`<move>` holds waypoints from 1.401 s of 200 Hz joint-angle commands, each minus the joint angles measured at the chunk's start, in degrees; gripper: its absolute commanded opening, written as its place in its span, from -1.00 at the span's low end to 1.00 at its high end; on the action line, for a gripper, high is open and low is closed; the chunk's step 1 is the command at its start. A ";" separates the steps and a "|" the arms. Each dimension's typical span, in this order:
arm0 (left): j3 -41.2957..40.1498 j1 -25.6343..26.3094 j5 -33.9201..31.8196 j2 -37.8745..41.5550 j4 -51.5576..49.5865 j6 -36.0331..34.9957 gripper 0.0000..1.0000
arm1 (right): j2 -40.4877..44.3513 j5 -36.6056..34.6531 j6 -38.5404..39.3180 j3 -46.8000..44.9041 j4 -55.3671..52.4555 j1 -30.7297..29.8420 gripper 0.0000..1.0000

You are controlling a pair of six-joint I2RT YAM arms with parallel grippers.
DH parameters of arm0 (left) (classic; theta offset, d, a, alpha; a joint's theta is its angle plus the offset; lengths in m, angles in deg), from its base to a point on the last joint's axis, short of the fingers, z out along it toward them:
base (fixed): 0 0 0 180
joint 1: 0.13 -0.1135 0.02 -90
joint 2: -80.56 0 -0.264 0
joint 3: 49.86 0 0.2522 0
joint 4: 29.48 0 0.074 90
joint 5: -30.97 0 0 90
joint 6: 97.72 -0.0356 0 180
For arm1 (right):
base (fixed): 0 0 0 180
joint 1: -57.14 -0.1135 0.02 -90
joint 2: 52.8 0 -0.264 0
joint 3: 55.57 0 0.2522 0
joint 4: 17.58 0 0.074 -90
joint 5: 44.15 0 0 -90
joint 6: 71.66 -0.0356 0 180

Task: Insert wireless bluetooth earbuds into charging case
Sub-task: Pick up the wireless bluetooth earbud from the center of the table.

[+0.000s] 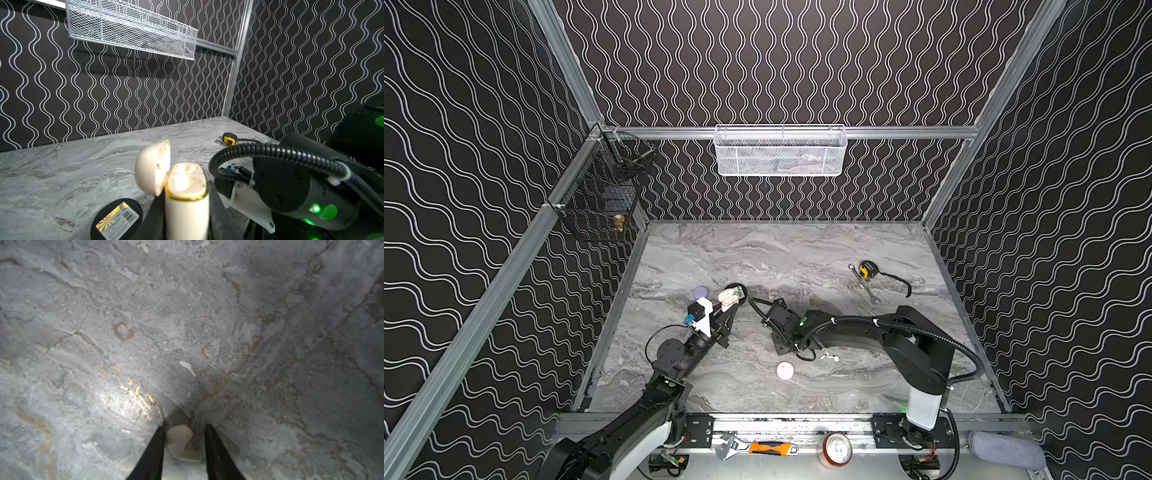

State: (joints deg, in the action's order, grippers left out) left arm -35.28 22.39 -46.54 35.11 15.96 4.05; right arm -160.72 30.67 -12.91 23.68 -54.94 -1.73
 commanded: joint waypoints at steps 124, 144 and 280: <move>0.16 0.06 -0.31 1.21 0.60 -0.78 -1.00 | 2.89 2.93 -5.04 -3.52 -0.10 -1.95 -0.26; 0.34 0.06 0.02 1.25 0.59 -0.77 -1.00 | 3.13 4.04 -5.38 -3.63 0.98 -2.12 -0.21; 0.07 0.06 -0.14 0.86 1.86 -0.44 -1.00 | 0.57 -3.88 -6.99 -1.60 -2.64 -2.22 -0.07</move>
State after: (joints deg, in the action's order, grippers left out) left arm -35.28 22.44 -46.58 35.85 15.74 3.92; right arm -159.34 28.09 -18.75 21.56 -55.20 -3.91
